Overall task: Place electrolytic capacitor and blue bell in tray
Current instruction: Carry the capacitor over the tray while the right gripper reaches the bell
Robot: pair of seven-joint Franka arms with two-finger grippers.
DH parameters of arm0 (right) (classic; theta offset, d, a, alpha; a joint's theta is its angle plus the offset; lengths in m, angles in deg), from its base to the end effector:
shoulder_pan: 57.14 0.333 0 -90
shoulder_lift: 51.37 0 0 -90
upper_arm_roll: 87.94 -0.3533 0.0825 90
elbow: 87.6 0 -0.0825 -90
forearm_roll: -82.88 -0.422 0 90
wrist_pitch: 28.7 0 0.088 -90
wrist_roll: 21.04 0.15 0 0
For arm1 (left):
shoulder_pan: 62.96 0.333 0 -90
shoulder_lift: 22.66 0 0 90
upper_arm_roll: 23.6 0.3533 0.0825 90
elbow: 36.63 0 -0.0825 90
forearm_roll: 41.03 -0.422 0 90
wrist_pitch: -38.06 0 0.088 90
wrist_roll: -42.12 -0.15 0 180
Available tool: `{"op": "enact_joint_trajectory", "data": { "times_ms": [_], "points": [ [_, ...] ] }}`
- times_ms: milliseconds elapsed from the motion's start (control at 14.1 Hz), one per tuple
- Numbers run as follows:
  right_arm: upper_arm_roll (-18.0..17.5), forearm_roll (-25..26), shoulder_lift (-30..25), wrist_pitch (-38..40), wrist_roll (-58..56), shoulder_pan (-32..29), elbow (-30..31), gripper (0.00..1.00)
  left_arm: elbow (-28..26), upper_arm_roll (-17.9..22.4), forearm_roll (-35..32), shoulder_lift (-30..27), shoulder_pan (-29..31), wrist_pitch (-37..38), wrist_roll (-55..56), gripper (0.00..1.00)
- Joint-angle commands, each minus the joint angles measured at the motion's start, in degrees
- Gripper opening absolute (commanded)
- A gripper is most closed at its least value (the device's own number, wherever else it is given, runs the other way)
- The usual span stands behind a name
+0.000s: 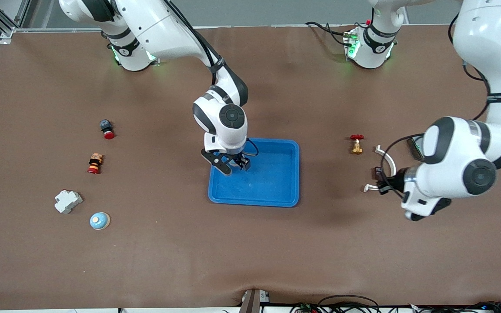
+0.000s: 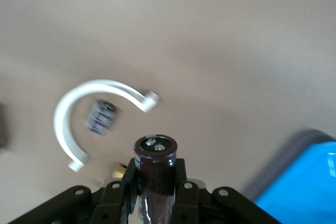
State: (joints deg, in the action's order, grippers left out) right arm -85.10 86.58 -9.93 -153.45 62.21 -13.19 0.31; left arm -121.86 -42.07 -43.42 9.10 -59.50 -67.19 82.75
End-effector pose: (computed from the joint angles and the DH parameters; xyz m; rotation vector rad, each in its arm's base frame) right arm 0.5655 0.4931 0.1837 2.8547 -1.0185 0.0574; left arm 0.7095 -0.1523 0.3235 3.0066 0.7086 -0.3380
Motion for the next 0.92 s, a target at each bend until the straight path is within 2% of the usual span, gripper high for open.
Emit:
{"op": "enact_joint_trajectory", "data": {
  "times_ms": [0,284,567,851],
  "points": [
    [-0.29,0.96,0.22,10.02,-7.89,-3.68,-6.77,1.0,0.85,0.1,0.19,-0.2,-4.94,1.36,8.82,0.0],
    [-0.12,1.49,-3.55,15.31,-21.53,-9.39,-5.73,1.0,0.94,0.1,0.19,0.93,-11.53,0.14,20.25,0.0],
    [-0.12,1.57,-7.34,15.68,-32.51,-16.59,-2.66,1.0,1.03,0.8,-0.24,4.88,-18.48,-6.18,31.94,0.0],
    [-0.2,1.49,-8.49,15.24,-49.38,-23.9,-1.95,1.0,1.03,0.8,-5.6,9.19,-22.54,-8.38,40.56,0.0]
  ]
}}
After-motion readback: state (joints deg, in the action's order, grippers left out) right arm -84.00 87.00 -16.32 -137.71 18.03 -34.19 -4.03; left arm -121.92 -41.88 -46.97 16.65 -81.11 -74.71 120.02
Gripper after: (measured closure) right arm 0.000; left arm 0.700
